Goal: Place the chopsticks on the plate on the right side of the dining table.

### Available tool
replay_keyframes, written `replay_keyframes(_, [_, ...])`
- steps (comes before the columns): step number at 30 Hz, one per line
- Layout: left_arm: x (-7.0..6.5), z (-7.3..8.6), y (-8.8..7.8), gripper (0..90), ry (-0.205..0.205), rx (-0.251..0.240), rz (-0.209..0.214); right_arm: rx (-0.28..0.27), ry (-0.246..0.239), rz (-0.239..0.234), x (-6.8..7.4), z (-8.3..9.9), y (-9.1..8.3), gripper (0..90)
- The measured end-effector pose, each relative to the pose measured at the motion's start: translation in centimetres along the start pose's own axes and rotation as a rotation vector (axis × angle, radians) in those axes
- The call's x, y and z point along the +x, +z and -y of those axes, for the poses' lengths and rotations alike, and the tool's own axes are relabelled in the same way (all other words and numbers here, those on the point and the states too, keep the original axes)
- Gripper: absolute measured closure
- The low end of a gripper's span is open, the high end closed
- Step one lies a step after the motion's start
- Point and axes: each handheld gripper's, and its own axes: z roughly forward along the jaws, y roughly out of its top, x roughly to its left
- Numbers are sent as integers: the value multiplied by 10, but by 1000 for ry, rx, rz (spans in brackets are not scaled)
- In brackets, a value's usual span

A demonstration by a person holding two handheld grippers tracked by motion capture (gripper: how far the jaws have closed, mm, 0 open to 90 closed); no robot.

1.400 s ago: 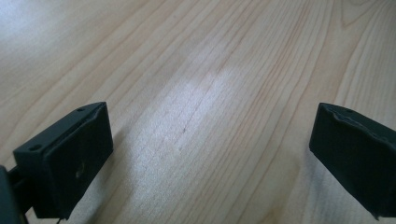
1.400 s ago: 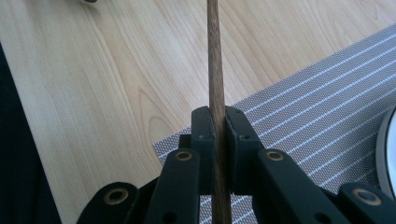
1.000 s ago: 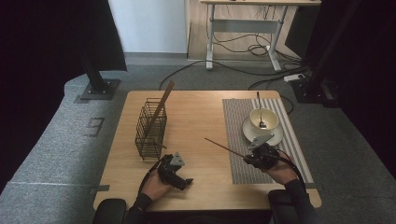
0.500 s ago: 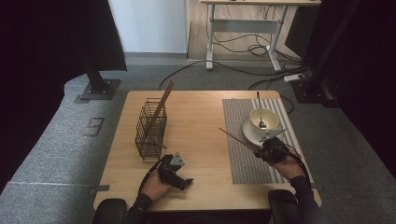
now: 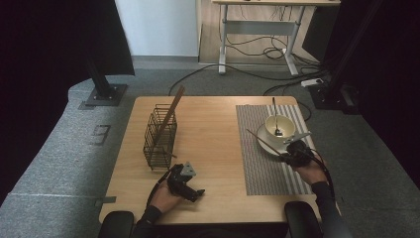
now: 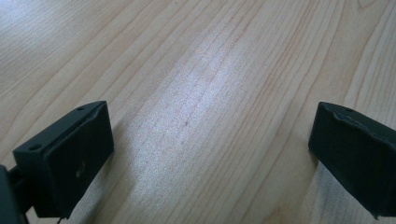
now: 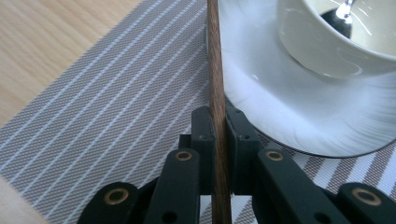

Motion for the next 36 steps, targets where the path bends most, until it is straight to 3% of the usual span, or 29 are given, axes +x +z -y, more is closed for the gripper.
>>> replay_keyframes(15, [0, 0, 0, 0, 0, 0, 0, 33, 36, 25, -27, 0, 19, 826])
replay_keyframes(25, [0, 0, 0, 0, -5, -3, -1, 29, 44, 27, -38, -1, 28, 823])
replay_keyframes(36, [0, 0, 0, 0, -5, -4, -1, 37, 86, 48, -51, 2, 41, 753])
